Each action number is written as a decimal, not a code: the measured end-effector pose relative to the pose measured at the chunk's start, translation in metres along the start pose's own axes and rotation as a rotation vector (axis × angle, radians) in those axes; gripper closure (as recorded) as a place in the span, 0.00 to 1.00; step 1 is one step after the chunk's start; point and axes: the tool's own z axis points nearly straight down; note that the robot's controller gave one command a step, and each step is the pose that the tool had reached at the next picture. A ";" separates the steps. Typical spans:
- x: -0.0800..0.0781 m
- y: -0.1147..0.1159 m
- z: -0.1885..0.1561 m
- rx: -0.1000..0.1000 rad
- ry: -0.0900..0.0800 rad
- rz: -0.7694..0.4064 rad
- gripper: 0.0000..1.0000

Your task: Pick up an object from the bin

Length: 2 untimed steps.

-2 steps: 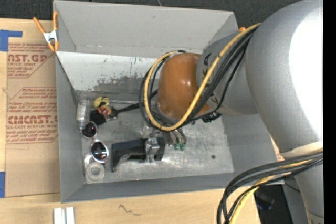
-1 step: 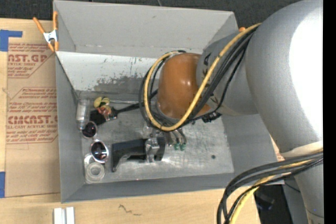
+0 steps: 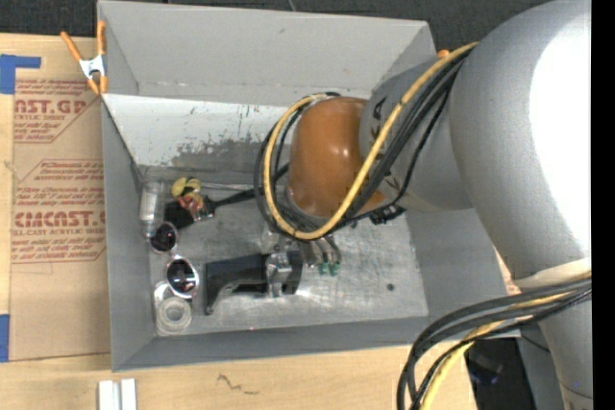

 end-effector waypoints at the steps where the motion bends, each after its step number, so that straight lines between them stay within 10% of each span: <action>1: 0.000 0.000 0.000 0.000 0.000 0.000 1.00; 2: 0.000 0.000 0.000 0.000 0.000 0.000 1.00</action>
Offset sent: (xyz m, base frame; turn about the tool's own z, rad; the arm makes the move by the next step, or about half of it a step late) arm 0.0000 0.0000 0.0000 0.0000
